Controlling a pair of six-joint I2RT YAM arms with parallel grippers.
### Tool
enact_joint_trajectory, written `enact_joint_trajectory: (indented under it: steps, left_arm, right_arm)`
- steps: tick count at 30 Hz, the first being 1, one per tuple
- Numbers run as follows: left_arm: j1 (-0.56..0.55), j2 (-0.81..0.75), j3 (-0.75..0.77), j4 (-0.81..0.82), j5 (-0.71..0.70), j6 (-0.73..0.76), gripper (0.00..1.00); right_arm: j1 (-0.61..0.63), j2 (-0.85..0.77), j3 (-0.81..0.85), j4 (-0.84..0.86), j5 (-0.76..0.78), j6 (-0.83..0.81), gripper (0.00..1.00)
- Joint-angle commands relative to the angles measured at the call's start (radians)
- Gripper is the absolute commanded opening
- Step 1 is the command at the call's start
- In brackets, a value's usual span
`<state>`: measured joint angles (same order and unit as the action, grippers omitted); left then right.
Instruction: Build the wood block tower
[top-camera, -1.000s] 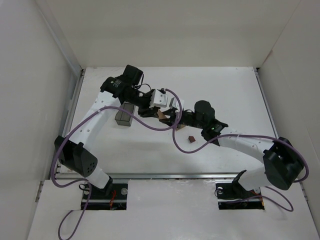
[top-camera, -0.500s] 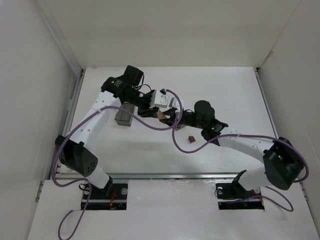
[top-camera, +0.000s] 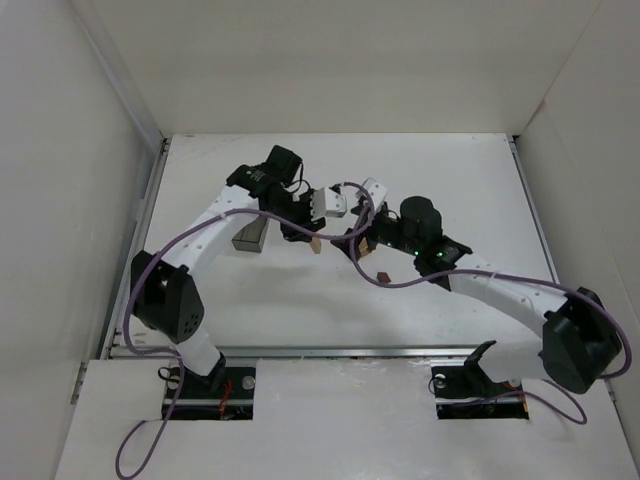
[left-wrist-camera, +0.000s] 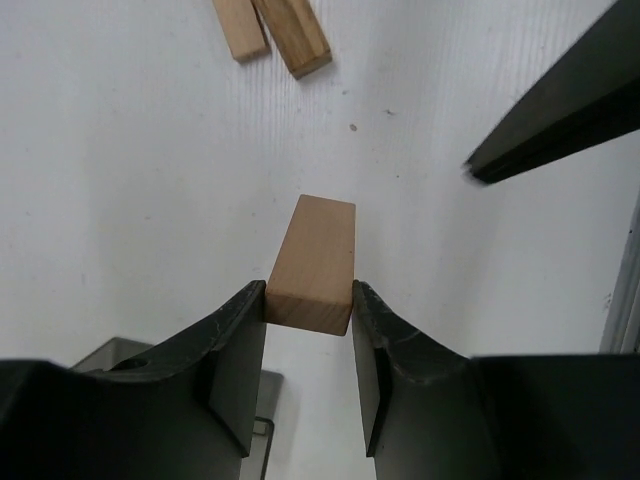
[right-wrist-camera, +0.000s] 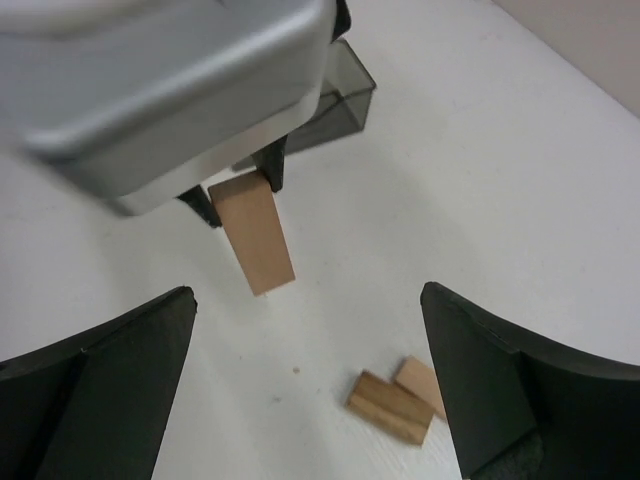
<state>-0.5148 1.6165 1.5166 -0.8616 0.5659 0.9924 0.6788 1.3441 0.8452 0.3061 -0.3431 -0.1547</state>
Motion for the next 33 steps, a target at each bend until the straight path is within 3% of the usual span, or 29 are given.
enact_joint_trajectory:
  steps: [1,9,20,23,33]
  left_arm:
    - [0.009,0.045,-0.027,0.082,-0.083,-0.078,0.04]
    - [-0.059,0.163,-0.058,0.19,-0.248,-0.165,0.03]
    - [-0.111,0.184,-0.104,0.199,-0.322,-0.132,0.04]
    - [-0.122,0.184,-0.113,0.199,-0.331,-0.132,0.07]
    - [-0.131,0.184,-0.093,0.199,-0.298,-0.144,0.34]
  right_arm:
    - [-0.027,-0.117,-0.038,-0.077,0.061,0.058,1.0]
    - [-0.068,-0.279,-0.094,-0.196,0.335,0.184,1.0]
    - [-0.078,-0.438,-0.182,-0.216,0.415,0.184,1.0]
    - [-0.078,-0.447,-0.182,-0.225,0.424,0.184,1.0]
    - [-0.078,-0.409,-0.173,-0.254,0.294,0.143,1.0]
